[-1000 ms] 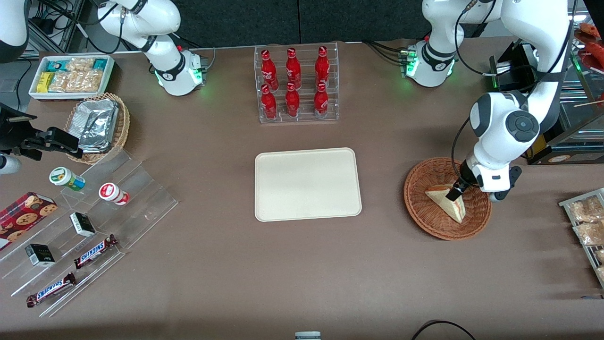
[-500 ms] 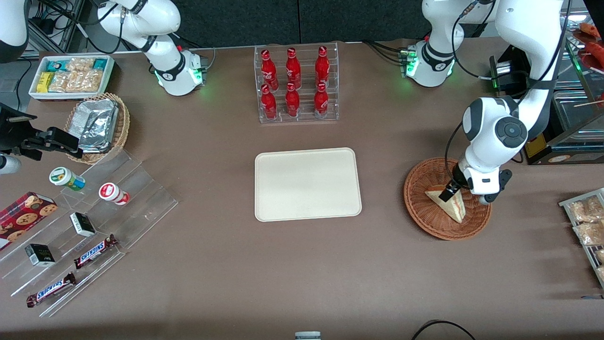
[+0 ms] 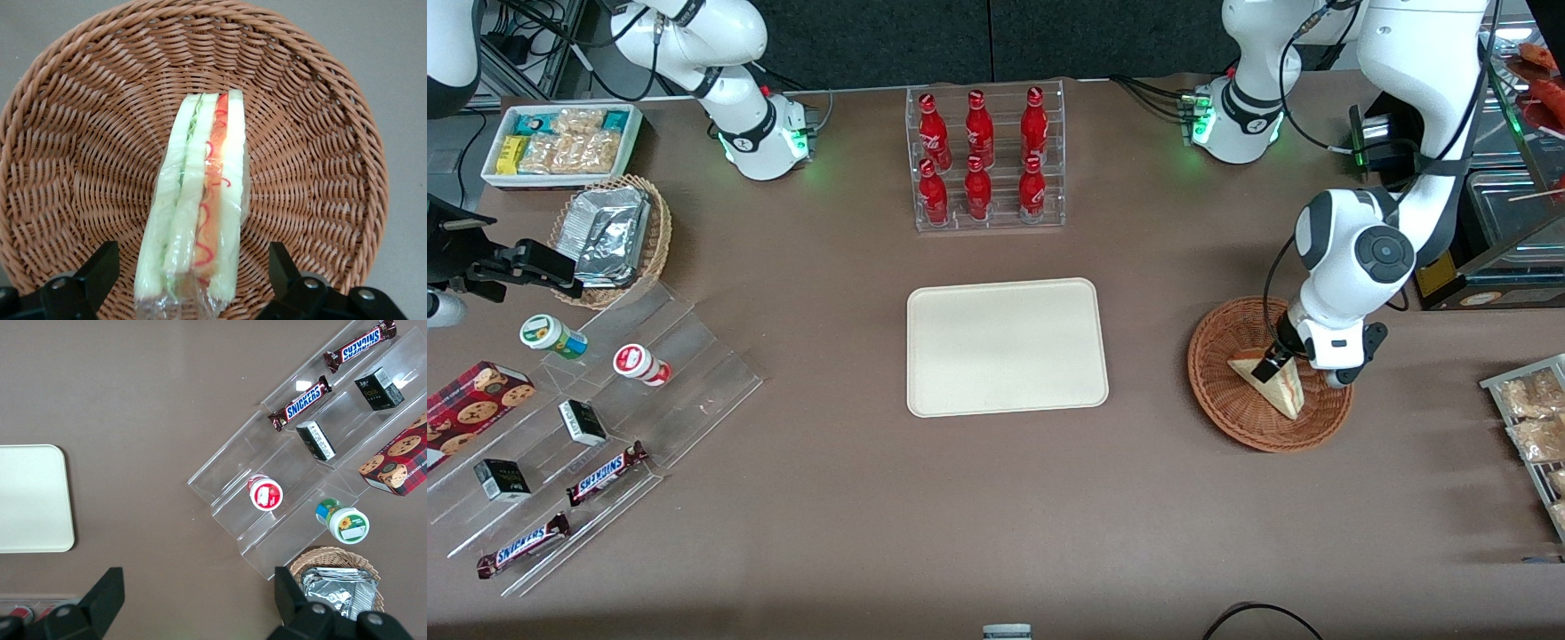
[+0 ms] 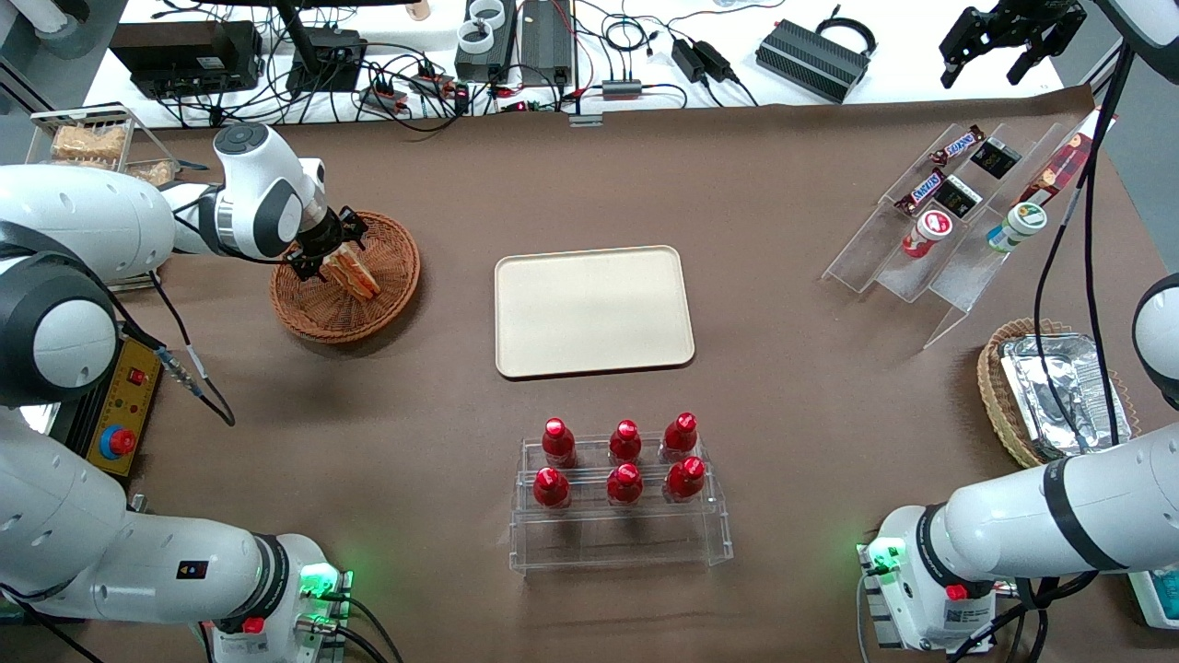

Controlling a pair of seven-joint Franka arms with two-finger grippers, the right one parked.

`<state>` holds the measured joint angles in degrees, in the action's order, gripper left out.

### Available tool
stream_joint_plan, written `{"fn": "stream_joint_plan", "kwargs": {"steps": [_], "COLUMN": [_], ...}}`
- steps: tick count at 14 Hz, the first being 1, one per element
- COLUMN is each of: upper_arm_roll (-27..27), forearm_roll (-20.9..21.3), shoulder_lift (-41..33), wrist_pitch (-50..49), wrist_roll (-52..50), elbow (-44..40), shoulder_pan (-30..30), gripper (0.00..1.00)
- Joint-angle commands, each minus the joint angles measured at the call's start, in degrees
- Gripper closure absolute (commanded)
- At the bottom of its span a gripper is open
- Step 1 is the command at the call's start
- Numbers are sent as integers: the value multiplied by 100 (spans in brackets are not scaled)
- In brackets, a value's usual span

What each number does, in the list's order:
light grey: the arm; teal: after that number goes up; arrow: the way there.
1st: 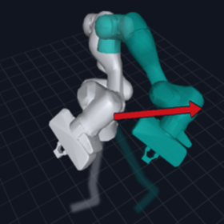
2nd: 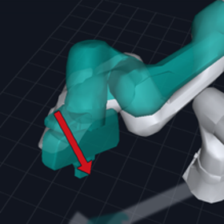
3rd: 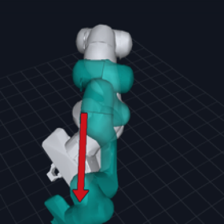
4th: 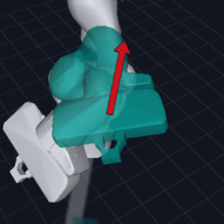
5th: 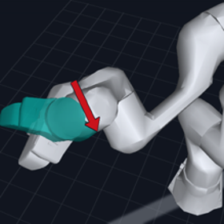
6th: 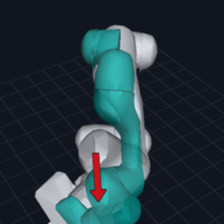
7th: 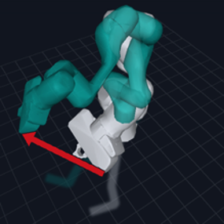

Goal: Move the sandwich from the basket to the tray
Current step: 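Close the left gripper on the sandwich and lift it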

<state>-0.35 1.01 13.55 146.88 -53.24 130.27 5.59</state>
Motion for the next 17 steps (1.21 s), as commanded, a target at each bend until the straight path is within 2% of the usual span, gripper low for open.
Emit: {"fn": "stream_joint_plan", "kwargs": {"steps": [1, 2, 11, 13, 15, 17], "upper_arm_roll": [27, 27, -8, -17, -35, -44], "forearm_roll": [22, 22, 39, 118, 118, 118], "shoulder_lift": [42, 42, -308, -520, -468, -389], "wrist_pitch": [130, 95, -1511, -2116, -3125, -3726], "wrist_roll": [-46, 24, 112, 95, 33, 7], "elbow": [8, -18, -721, -1018, -1755, -2266], "shoulder_pan": [12, 12, 82, 345, 652, 1029], "gripper": [84, 100, 100, 100, 100, 100]}}
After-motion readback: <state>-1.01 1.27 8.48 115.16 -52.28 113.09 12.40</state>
